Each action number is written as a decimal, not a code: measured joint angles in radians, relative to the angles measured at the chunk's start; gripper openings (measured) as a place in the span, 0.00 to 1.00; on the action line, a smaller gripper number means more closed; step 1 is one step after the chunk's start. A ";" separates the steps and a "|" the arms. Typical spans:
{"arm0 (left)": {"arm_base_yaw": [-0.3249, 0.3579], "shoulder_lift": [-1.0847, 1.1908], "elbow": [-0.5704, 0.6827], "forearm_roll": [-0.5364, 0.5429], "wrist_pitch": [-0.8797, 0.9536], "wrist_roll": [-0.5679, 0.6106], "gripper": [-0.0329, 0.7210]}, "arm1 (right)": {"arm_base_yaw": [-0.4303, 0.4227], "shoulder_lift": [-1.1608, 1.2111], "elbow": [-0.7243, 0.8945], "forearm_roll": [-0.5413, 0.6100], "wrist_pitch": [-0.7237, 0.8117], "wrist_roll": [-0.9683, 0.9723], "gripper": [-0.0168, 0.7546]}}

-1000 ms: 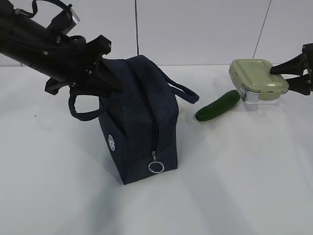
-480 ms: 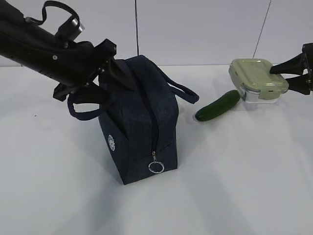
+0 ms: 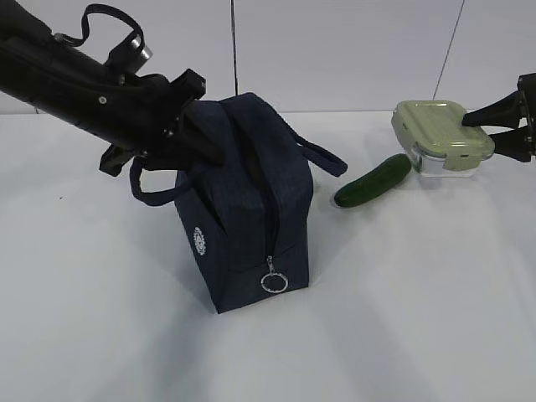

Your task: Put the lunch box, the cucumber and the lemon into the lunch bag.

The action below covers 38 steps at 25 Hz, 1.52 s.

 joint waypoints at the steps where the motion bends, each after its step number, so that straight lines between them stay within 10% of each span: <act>1: 0.000 0.000 0.000 0.000 0.000 0.000 0.14 | 0.000 0.000 0.000 0.000 0.000 0.000 0.50; 38: 0.000 0.001 -0.002 0.082 -0.012 0.046 0.04 | 0.294 -0.119 -0.066 0.157 0.001 0.064 0.50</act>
